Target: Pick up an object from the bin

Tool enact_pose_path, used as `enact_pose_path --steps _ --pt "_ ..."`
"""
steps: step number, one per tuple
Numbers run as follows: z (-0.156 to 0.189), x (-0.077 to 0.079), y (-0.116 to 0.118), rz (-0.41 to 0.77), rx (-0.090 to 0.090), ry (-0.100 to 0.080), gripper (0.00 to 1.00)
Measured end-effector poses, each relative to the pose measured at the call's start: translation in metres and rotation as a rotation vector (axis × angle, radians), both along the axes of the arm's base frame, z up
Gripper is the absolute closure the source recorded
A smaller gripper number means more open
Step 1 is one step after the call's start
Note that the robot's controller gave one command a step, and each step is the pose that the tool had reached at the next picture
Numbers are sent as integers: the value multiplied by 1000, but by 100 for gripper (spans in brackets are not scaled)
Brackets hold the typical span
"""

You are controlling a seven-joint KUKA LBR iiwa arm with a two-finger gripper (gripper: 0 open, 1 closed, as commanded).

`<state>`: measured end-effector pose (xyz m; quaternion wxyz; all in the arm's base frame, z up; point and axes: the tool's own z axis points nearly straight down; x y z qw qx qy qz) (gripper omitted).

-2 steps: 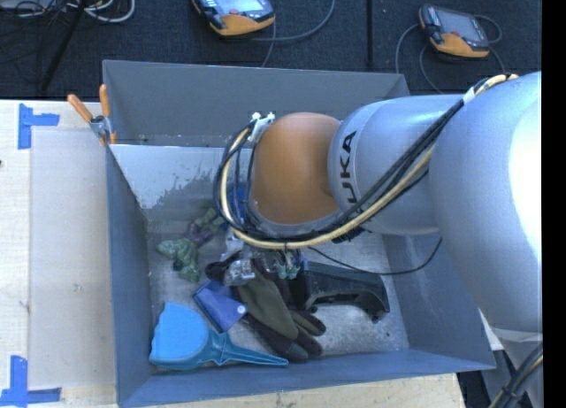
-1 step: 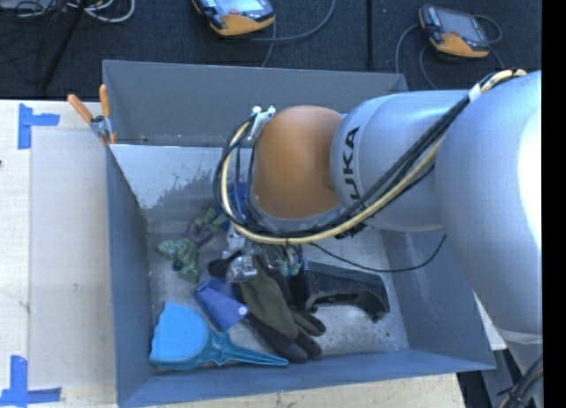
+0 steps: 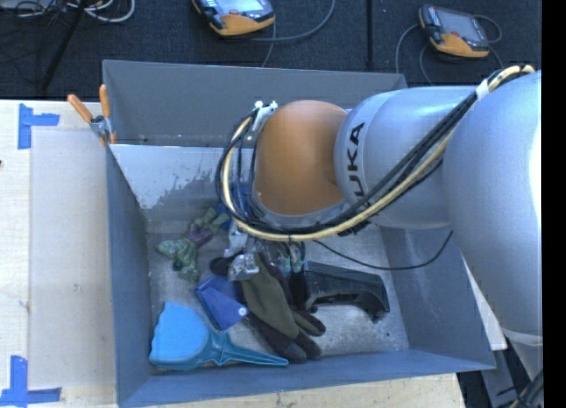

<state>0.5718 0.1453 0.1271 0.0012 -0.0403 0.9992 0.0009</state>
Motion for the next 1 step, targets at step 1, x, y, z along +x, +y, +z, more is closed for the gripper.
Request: enact_pose_path --steps 1 --pt "14 -1 -1 -1 -2 5 100"
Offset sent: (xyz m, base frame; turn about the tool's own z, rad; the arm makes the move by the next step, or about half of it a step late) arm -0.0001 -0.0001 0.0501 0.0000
